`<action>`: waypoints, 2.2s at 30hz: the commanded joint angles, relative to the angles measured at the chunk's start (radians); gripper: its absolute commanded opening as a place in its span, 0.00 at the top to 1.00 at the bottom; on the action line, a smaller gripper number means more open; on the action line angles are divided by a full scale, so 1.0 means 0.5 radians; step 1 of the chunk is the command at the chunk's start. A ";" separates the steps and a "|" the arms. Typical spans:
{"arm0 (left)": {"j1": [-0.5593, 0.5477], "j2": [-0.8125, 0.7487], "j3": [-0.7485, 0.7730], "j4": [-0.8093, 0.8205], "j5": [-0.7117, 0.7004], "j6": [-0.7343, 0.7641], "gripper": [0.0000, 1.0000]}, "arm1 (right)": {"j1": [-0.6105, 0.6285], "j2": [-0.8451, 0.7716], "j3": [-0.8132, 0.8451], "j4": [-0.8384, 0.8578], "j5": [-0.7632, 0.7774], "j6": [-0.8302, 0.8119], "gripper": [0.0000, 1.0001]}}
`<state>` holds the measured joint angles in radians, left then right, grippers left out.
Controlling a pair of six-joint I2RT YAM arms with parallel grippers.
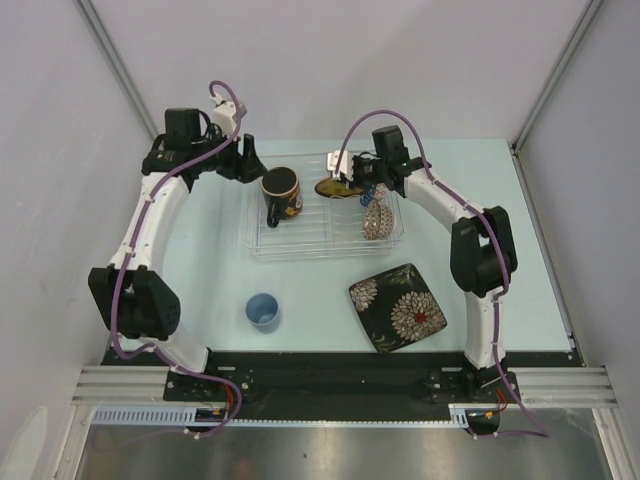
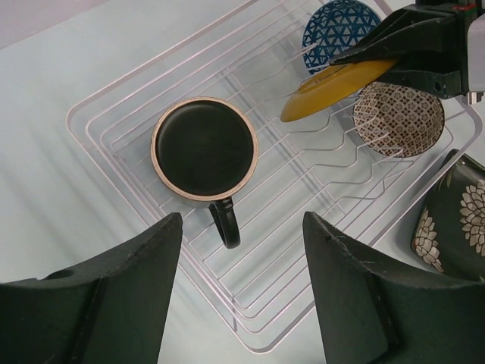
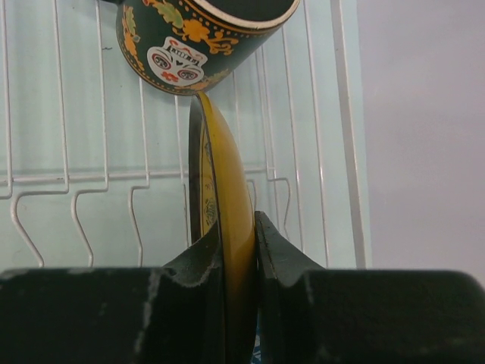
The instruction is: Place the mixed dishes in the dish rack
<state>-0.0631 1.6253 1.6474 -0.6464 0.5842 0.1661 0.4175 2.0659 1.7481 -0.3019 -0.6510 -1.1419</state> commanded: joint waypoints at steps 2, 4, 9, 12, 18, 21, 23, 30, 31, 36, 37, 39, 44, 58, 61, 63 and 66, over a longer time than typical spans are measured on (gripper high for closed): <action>0.034 -0.032 -0.030 0.063 0.068 -0.004 0.30 | -0.043 0.047 0.001 0.177 -0.048 0.032 1.00; 0.040 -0.035 -0.043 0.069 0.068 -0.001 0.30 | -0.050 0.053 -0.002 0.187 -0.051 0.026 1.00; 0.050 -0.032 -0.058 0.075 0.074 -0.001 0.30 | -0.028 -0.002 0.050 0.174 -0.042 0.008 1.00; 0.053 -0.038 -0.061 0.087 0.077 -0.013 0.30 | -0.034 0.004 0.099 0.125 -0.039 -0.005 1.00; 0.056 -0.051 -0.067 0.087 0.080 -0.007 0.30 | -0.037 0.059 0.005 0.159 -0.020 0.096 1.00; 0.059 -0.051 -0.061 0.084 0.074 -0.001 0.30 | -0.043 0.084 -0.103 0.294 0.007 0.188 1.00; 0.062 -0.054 -0.058 0.084 0.074 -0.001 0.30 | -0.047 0.102 -0.134 0.334 0.032 0.256 1.00; 0.062 -0.041 -0.040 0.096 0.074 -0.013 0.30 | -0.080 0.105 -0.167 0.570 0.105 0.538 0.82; 0.065 -0.041 -0.040 0.096 0.074 -0.013 0.30 | -0.080 0.099 -0.177 0.576 0.136 0.547 0.80; 0.065 -0.035 -0.037 0.112 0.083 -0.029 0.30 | -0.071 0.029 -0.250 0.671 0.231 0.584 0.69; 0.065 -0.032 -0.034 0.112 0.083 -0.032 0.30 | -0.065 -0.005 -0.262 0.677 0.249 0.587 0.67; 0.065 -0.032 -0.034 0.118 0.086 -0.032 0.30 | -0.059 -0.039 -0.293 0.708 0.280 0.587 0.52; 0.068 -0.038 -0.034 0.121 0.099 -0.038 0.30 | -0.047 -0.155 -0.370 0.742 0.339 0.609 0.00; 0.071 -0.060 -0.031 0.145 0.135 -0.062 0.30 | -0.025 -0.616 -0.422 0.424 0.388 0.811 0.00; 0.071 -0.054 -0.015 0.145 0.145 -0.059 0.30 | -0.049 -0.754 -0.434 0.148 0.354 0.961 0.00; 0.071 -0.054 -0.003 0.139 0.154 -0.056 0.30 | -0.071 -0.827 -0.538 0.034 0.277 1.041 0.00; 0.068 -0.051 0.034 0.112 0.160 -0.010 0.30 | -0.096 -1.039 -0.731 0.094 0.399 1.474 0.00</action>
<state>-0.0360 1.6253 1.6161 -0.6071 0.6247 0.1547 0.3893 1.6608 1.4837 -0.1783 -0.4824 -0.6765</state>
